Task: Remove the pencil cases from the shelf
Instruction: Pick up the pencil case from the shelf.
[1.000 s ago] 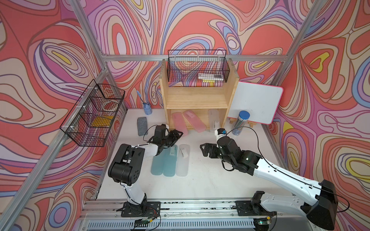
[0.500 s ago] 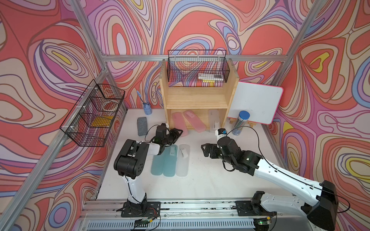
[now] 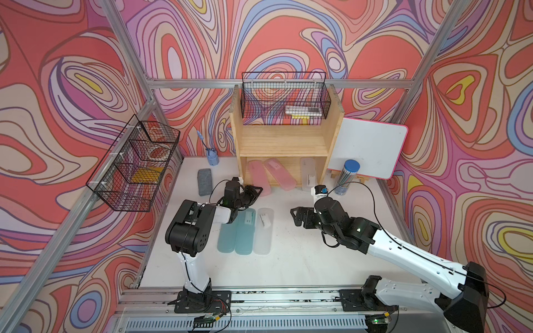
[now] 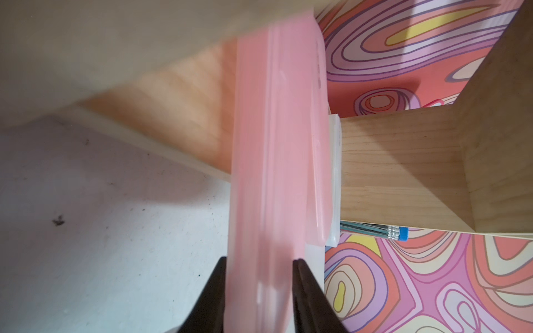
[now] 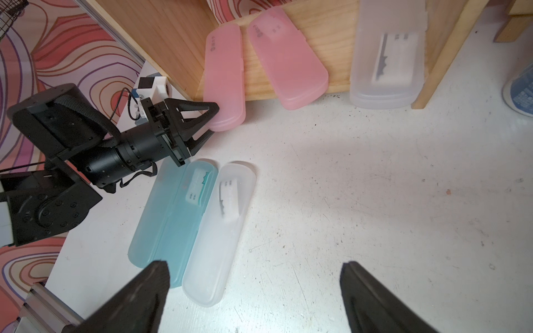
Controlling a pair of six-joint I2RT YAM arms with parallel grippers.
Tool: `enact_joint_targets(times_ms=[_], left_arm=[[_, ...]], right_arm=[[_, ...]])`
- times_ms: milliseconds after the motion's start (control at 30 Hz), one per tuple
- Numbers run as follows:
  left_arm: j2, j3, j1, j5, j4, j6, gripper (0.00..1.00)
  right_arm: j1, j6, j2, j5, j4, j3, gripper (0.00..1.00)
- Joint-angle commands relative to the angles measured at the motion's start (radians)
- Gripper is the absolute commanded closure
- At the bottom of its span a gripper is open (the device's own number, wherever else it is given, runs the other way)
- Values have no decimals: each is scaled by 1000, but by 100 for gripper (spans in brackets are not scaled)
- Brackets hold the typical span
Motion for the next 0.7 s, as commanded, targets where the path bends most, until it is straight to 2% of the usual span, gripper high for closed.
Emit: enact_joint_targets(times_ms=[0,267,500,667], left_arm=[[-9,-20,4,5,53,-3,75],[-64,-85,3,26,96,-21,89],[-160,-149,-4,60,109,-43,91],[-276,-211,-12,112,84,-56,91]], right_arm=[[3,-5,-19,12,-11,9,5],[3,15,-27,0,3,-1,6],[3,54,-13,-15,22,0,6],[-4,103,15,-73,62,2,6]])
